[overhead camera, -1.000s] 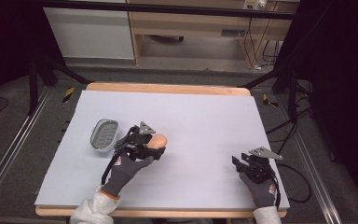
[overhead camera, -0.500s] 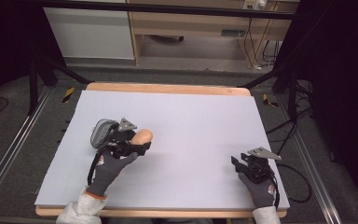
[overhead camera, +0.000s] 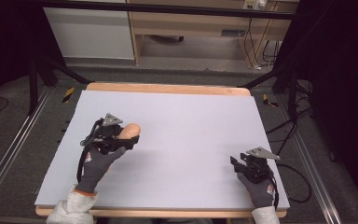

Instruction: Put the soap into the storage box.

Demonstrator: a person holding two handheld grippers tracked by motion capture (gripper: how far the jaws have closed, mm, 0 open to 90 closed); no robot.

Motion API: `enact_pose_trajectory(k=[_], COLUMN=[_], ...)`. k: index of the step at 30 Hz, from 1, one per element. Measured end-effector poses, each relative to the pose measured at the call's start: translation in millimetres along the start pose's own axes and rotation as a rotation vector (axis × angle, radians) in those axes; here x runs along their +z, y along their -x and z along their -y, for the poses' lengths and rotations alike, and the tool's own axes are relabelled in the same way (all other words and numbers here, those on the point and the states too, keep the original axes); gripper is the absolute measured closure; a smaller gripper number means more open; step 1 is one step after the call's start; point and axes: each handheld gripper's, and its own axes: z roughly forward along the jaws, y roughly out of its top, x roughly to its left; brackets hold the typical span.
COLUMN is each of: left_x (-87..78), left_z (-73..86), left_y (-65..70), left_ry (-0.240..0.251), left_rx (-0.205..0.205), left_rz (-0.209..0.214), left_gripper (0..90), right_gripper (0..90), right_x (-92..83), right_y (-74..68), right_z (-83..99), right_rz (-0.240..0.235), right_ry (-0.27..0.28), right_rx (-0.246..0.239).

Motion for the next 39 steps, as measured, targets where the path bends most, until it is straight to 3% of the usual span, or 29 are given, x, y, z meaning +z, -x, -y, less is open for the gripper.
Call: enact_pose_trajectory(k=[26, 30, 39], left_x=[0.0, 1.6, 11.8], left_z=[0.5, 3.0, 13.0], left_y=[-64.8, -72.6, -83.9], left_ry=[0.007, 0.002, -0.023], left_rx=[-0.117, -0.134, -0.156], left_rz=[-0.129, -0.146, -0.163], left_gripper=[32.0, 32.0, 32.0], right_gripper=[53.1, 53.1, 53.1], right_x=[0.3, 1.5, 1.7], right_y=[0.3, 1.2, -0.1], right_z=[-0.3, 0.1, -0.2], right_rz=[-0.005, 0.004, 0.003], right_ry=[0.000, 0.004, -0.001], right_rx=[0.003, -0.019, -0.011])
